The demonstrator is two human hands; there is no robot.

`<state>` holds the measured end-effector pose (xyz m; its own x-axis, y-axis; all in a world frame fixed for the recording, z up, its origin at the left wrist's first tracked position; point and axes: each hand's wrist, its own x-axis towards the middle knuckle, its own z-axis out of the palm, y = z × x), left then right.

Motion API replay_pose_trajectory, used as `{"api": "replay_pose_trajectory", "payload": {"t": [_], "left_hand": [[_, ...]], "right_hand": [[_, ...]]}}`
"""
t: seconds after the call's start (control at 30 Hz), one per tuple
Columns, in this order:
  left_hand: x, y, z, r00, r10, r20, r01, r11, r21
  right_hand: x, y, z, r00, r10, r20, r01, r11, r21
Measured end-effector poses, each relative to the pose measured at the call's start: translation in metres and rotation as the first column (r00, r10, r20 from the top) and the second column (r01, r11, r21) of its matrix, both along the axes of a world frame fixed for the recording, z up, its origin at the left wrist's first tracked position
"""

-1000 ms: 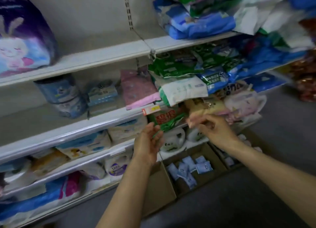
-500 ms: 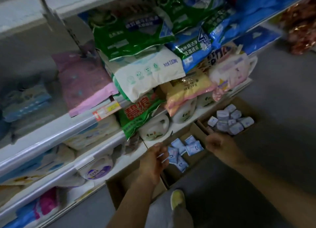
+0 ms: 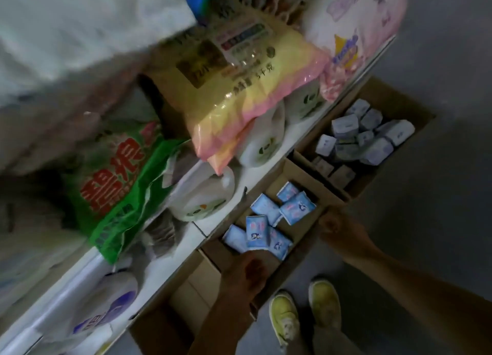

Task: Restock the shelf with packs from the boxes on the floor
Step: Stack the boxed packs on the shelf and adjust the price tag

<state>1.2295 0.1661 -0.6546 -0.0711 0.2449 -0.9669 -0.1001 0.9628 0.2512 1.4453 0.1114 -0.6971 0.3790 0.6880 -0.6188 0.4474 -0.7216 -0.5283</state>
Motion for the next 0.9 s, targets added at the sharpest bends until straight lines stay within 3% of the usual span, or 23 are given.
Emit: {"api": "replay_pose_trajectory", "payload": {"t": [0.1,0.33,0.43,0.6,0.73,0.9], "left_hand": [[0.004,0.007,-0.074,0.999,-0.045,-0.029,0.044,0.999,-0.023],[0.018,0.022,-0.253,0.959,-0.211,-0.187,0.208,0.977,-0.037],[0.012,0.030,-0.322,0.851,-0.378,-0.366,0.412,0.911,0.017],[0.004,0.048,-0.386,0.565,-0.510,-0.648,0.680,0.733,0.017],[-0.002,0.060,-0.423,0.578,-0.511,-0.636,0.717,0.691,0.097],[0.004,0.059,-0.441,0.436,-0.606,-0.665,0.821,0.571,0.018]], "right_hand": [[0.008,0.012,-0.063,0.999,-0.015,-0.036,0.013,0.998,-0.069],[0.026,0.037,-0.223,0.998,0.037,0.043,-0.035,0.998,-0.042],[0.031,0.050,-0.281,0.992,0.065,0.105,-0.059,0.997,-0.058],[0.030,0.068,-0.350,0.979,0.092,0.181,-0.060,0.983,-0.173],[0.035,0.078,-0.386,0.983,0.070,0.170,-0.038,0.982,-0.183],[0.031,0.080,-0.408,0.987,0.033,0.160,-0.015,0.993,-0.113]]}}
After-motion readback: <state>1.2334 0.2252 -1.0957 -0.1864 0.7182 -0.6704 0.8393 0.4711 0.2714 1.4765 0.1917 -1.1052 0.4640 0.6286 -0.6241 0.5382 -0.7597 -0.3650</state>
